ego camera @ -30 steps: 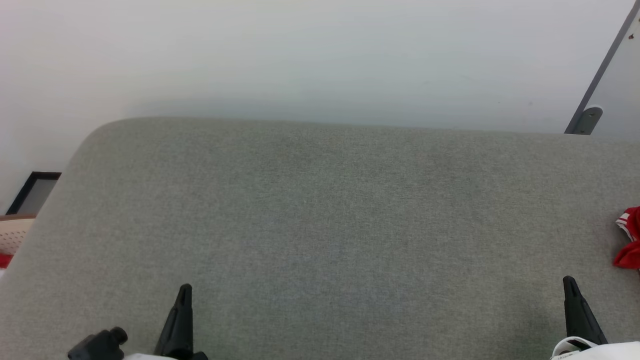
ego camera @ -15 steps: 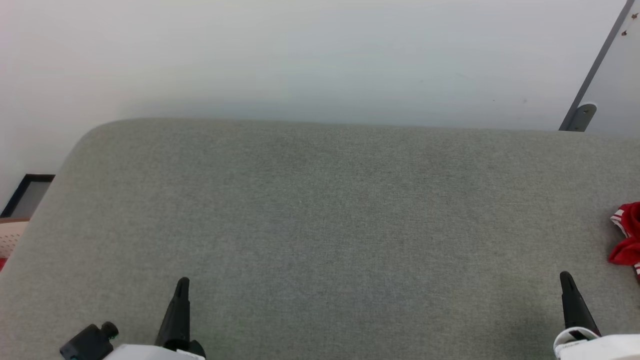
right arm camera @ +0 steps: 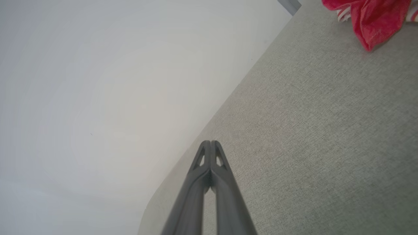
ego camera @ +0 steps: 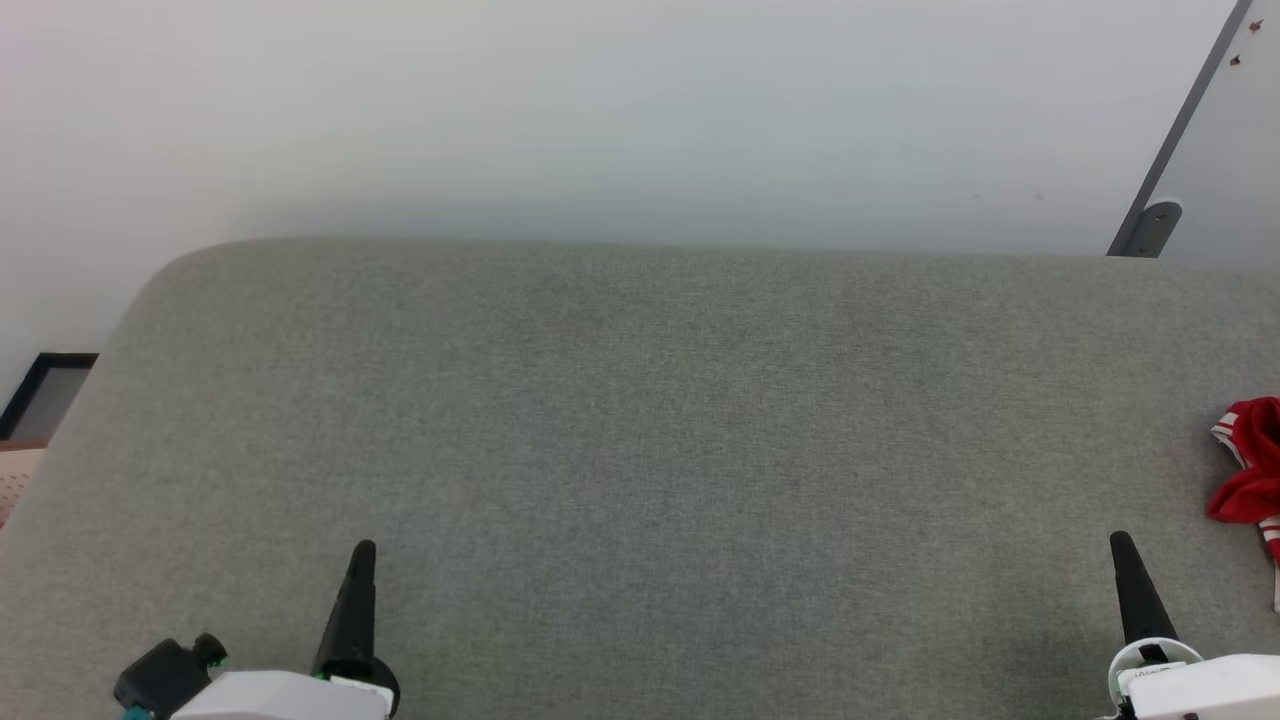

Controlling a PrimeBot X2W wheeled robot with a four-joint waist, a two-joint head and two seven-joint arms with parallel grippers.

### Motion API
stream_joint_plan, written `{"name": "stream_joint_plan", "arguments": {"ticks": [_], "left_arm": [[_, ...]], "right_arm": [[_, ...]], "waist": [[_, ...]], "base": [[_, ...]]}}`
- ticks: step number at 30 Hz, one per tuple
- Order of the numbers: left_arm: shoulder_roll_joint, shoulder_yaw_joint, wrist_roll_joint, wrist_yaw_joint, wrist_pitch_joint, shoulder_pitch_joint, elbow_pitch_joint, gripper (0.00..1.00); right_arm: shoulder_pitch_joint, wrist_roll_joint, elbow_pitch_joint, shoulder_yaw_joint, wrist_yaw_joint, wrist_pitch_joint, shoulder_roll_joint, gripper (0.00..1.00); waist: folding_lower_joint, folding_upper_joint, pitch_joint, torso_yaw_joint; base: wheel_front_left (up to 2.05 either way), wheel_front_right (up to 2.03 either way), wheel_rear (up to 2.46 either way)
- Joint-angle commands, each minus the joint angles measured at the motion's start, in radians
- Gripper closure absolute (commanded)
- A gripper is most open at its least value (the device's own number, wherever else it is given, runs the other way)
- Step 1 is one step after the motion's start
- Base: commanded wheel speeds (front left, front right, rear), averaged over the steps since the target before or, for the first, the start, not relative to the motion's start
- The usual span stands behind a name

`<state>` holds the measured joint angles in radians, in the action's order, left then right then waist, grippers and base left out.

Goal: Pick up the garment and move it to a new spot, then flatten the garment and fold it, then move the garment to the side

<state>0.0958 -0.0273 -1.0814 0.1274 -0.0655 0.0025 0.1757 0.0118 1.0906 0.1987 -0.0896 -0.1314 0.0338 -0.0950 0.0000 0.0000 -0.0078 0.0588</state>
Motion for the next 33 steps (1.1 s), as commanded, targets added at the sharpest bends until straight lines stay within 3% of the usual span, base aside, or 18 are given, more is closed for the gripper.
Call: {"name": "stream_joint_plan", "arguments": {"ticks": [1,33], "left_arm": [[0.001,-0.004,-0.030,0.003,0.005,-0.020,-0.004,1.00],[-0.011,-0.031,-0.317,0.004,0.085,-0.072,0.035,1.00]], "right_arm": [[0.024,0.027,-0.006,-0.005,0.001,-0.007,-0.001,1.00],[0.067,0.296,0.022,-0.017,0.001,-0.085,0.025,1.00]], "waist": [[0.0000,0.0000,0.000,-0.001],[0.0000,0.0000,0.005,-0.028]], "base": [[0.00,0.00,0.00],[0.00,0.00,0.00]]}}
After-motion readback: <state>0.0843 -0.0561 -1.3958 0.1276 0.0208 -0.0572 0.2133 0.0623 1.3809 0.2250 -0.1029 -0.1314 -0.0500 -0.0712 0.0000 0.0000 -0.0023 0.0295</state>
